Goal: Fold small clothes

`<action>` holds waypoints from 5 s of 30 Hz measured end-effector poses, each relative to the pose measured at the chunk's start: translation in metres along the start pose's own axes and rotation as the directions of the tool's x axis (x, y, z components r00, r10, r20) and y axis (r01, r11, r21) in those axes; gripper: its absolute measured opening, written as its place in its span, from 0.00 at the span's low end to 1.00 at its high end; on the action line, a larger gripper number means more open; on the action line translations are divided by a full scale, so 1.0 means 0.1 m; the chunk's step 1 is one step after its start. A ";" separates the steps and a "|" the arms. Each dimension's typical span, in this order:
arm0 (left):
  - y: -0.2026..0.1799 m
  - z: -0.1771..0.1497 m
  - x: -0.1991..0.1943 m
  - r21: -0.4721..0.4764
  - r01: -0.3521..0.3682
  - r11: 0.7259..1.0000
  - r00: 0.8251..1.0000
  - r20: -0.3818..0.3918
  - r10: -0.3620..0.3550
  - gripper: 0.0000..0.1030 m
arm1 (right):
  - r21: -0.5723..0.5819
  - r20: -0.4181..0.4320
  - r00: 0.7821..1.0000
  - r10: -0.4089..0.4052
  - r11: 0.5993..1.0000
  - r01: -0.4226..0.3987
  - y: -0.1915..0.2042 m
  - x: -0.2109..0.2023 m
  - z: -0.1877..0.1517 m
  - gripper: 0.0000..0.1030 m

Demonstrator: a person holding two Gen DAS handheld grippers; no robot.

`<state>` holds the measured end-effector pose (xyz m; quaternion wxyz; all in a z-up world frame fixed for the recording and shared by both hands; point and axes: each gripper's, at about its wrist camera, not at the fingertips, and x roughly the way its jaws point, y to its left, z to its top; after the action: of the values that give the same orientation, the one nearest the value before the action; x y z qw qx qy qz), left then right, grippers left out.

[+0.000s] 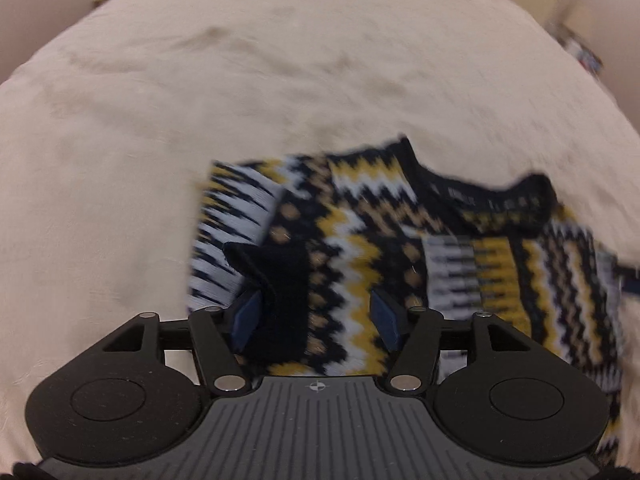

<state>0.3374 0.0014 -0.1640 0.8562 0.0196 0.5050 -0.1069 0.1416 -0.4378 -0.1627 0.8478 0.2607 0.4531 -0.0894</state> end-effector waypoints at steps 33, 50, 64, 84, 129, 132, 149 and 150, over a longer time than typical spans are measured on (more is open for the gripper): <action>-0.24 -0.05 0.46 0.082 0.002 0.997 0.995 -0.096 0.006 0.97 | -0.126 0.133 0.982 -0.132 0.981 0.149 0.27 -0.02 0.25 0.47; -0.31 -0.11 0.47 0.125 -0.042 0.991 0.997 -0.062 0.050 1.00 | -0.256 0.013 0.990 -0.141 0.957 0.139 0.41 0.45 0.37 0.68; -0.38 -0.08 0.43 0.193 -0.047 0.980 0.997 -0.051 0.057 1.00 | -0.208 -0.015 0.998 -0.062 0.977 0.057 0.45 -0.28 -0.24 1.00; 0.48 -1.01 -0.41 0.162 0.027 0.986 0.996 -0.093 -0.012 1.00 | -0.146 -0.077 0.991 -0.112 0.984 0.100 0.70 -1.00 -1.77 1.00; 0.27 -2.60 -1.30 0.149 0.096 0.984 0.992 -0.097 -0.082 0.99 | -0.004 -0.151 0.982 0.112 0.993 -0.114 0.30 -1.46 -3.23 1.00; 0.25 -2.60 -1.21 0.148 0.094 0.985 0.990 -0.119 -0.077 0.99 | 0.003 -0.156 0.980 0.123 0.992 -0.124 0.28 -1.42 -3.22 1.00; 0.42 -2.61 -1.21 0.085 0.138 0.987 0.984 -0.123 -0.127 0.41 | 0.034 -0.175 0.971 0.163 0.987 -0.160 0.21 -1.46 -3.22 0.63; 0.43 -2.61 -1.22 0.083 0.138 0.987 0.984 -0.121 -0.127 0.33 | 0.052 -0.173 0.969 0.176 0.984 -0.169 0.18 -1.46 -3.21 0.55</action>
<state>0.0646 0.1000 -0.1885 0.8148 0.0312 0.5483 -0.1855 -0.1667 -0.2667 -0.1826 0.8039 0.3215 0.5005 -0.0002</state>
